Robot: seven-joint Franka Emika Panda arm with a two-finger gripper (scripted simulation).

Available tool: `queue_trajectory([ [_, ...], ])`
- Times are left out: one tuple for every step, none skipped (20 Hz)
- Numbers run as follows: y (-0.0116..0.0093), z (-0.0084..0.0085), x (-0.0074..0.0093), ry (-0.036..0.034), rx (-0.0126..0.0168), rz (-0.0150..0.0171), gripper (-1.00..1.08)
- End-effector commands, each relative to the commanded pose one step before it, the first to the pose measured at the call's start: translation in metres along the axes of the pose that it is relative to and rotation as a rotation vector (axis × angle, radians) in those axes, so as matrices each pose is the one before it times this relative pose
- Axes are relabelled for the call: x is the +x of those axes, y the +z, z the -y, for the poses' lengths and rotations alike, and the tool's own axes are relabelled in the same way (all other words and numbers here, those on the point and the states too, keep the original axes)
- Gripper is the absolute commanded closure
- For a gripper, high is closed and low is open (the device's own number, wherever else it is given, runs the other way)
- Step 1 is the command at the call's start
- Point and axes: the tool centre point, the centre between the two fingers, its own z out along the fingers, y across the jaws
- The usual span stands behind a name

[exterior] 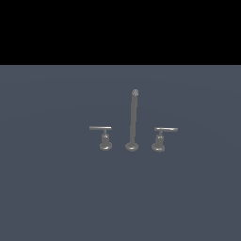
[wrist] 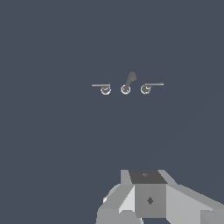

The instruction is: Turn on the faucet by rotating a designated handle.

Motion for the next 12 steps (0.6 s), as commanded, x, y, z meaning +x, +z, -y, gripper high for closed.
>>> queue_trajectory([
  [0.01013, 0.00086, 0.0069, 0.03731, -0.00131, 0.00181, 1.08],
  [0.00486, 0.00046, 0.00343, 0.01831, -0.00063, 0.00064, 1.08],
  [0.00526, 0.0005, 0.00371, 0.01982, -0.00068, 0.00069, 1.08],
  [0.00566, 0.00054, 0.004, 0.02131, -0.00073, 0.00074, 1.08],
  [0.00604, 0.00057, 0.00428, 0.02276, -0.00078, 0.00079, 1.08],
  [0.0064, 0.0006, 0.00454, 0.0241, -0.00083, 0.00084, 1.08],
  [0.00673, 0.00063, 0.00478, 0.02535, -0.00087, 0.00088, 1.08],
  [0.00705, 0.00066, 0.00502, 0.02652, -0.00091, 0.00093, 1.08],
  [0.00734, 0.00069, 0.00524, 0.02764, -0.00095, 0.00097, 1.08],
  [0.00762, 0.00071, 0.00545, 0.02869, -0.00098, 0.001, 1.08],
  [0.00778, 0.00073, 0.00557, 0.02927, -0.001, 0.00103, 1.08],
  [0.00779, 0.00073, 0.00559, 0.02932, -0.001, 0.00103, 1.08],
])
